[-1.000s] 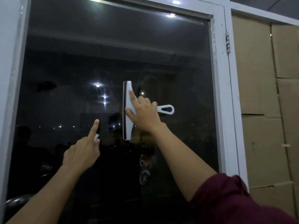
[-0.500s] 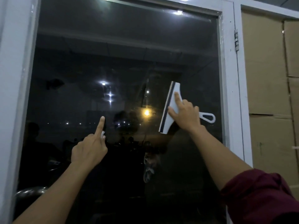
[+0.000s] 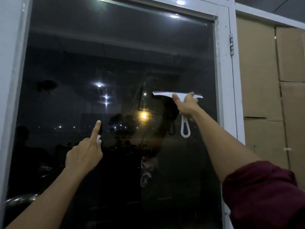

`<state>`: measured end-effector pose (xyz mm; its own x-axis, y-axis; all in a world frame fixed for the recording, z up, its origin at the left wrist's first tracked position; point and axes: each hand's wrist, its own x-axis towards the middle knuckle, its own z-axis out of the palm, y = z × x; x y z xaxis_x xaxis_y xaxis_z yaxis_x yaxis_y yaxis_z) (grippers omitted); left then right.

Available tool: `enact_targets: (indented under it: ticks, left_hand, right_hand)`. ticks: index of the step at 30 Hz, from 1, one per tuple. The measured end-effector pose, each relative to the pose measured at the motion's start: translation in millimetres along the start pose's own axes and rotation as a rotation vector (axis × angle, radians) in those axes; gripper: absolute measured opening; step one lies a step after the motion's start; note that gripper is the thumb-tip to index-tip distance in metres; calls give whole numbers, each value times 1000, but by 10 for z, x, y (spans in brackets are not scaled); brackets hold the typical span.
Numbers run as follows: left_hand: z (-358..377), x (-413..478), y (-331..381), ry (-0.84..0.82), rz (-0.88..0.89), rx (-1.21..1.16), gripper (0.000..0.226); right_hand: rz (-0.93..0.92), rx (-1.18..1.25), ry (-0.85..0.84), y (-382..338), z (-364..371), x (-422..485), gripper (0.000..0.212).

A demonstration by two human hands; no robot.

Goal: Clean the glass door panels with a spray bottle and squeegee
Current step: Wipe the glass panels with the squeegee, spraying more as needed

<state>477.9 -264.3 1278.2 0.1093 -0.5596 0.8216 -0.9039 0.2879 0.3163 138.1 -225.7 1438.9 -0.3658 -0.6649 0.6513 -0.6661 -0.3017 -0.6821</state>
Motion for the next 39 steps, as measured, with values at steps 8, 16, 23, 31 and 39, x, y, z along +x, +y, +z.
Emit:
enact_targets:
  ticks: [8,16,23,31,39]
  left_hand:
    - [39,-18,-2,9,-1,-30,66]
    - [19,-42,10,2,0,-43,65]
    - [-16,-37,-1,-34,20,-57,64]
    - [-21,-51,4,-30,19,-46,64]
    - [-5,-67,-14,-21,27,-78,64]
  right_hand:
    - [-78,13,108,198,275,-299,90]
    - [-55,56,86,1054,976,-1444,88]
    - [20,52,48,1406,1119,-2017,91]
    - [-193,119,90,393,756,-1166,80]
    - [-183,105,70,230,887,-963,80]
